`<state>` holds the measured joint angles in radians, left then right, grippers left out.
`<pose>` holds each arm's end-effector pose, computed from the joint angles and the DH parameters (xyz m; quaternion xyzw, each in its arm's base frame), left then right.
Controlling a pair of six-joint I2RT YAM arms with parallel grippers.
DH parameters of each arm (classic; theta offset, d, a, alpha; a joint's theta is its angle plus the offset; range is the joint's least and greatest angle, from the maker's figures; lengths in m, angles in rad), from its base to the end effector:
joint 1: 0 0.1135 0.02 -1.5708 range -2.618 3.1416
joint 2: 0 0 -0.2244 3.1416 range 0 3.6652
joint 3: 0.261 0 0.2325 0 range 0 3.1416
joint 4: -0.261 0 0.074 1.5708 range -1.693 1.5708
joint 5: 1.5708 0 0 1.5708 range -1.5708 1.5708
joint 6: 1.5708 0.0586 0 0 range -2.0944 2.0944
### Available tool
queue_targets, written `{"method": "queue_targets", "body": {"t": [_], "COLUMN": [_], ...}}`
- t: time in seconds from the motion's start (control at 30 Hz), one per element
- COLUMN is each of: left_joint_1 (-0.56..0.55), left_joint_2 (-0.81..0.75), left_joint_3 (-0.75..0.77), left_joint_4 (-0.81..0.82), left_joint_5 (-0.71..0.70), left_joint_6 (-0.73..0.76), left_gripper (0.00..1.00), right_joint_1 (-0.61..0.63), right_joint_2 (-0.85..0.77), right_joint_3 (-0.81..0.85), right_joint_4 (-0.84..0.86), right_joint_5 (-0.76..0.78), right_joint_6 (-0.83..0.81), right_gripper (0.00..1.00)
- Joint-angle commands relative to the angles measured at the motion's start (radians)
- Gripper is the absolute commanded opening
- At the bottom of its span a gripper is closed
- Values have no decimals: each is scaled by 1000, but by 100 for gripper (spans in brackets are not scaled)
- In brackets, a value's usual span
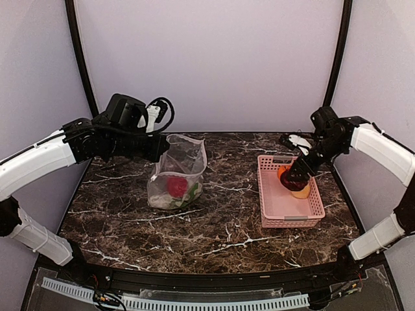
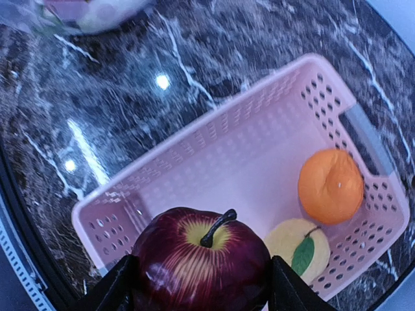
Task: Place the food in the zip-top bag and seal the zipper
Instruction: Pick up the fake fruit from the bin, then place the fake fruit in the zipper food storage bag.
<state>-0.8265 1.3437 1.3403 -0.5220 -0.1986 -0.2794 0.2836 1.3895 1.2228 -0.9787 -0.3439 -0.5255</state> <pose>0.2172 -0.2187 0.3254 0.1853 0.8435 -0.1878 0.4678 0.2482 0.0929 0.2385 -0.4123 0.8711 0.1409 0.2266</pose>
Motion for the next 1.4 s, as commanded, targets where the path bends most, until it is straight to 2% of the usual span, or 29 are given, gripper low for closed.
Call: {"method": "queue_targets", "body": {"t": [0.0, 0.17, 0.47, 0.83, 0.97, 1.13, 1.37], "left_joint_1": [6, 6, 5, 3, 3, 3, 3], "left_joint_2": [-37, -4, 15, -52, -54, -64, -60], "left_joint_3": [-13, 13, 28, -11, -18, -35, -78], "left_joint_4": [11, 9, 88, 210, 203, 194, 195], "left_joint_5": [28, 77, 188, 282, 282, 257, 242], "left_joint_6": [-28, -46, -74, -93, -86, -76, -58], "left_gripper": [1, 1, 1, 1, 1, 1, 1], "right_joint_1": [17, 78, 290, 458, 510, 519, 528], "right_joint_2": [-16, 33, 142, 280, 329, 380, 393], "right_joint_3": [161, 339, 567, 748, 762, 756, 665], "right_joint_4": [-14, 30, 153, 245, 281, 308, 359], "right_joint_5": [-268, -393, -516, -546, -517, -504, -411], "right_joint_6": [-14, 19, 106, 196, 193, 185, 130], "right_gripper": [58, 59, 59, 59, 58, 59, 61]}}
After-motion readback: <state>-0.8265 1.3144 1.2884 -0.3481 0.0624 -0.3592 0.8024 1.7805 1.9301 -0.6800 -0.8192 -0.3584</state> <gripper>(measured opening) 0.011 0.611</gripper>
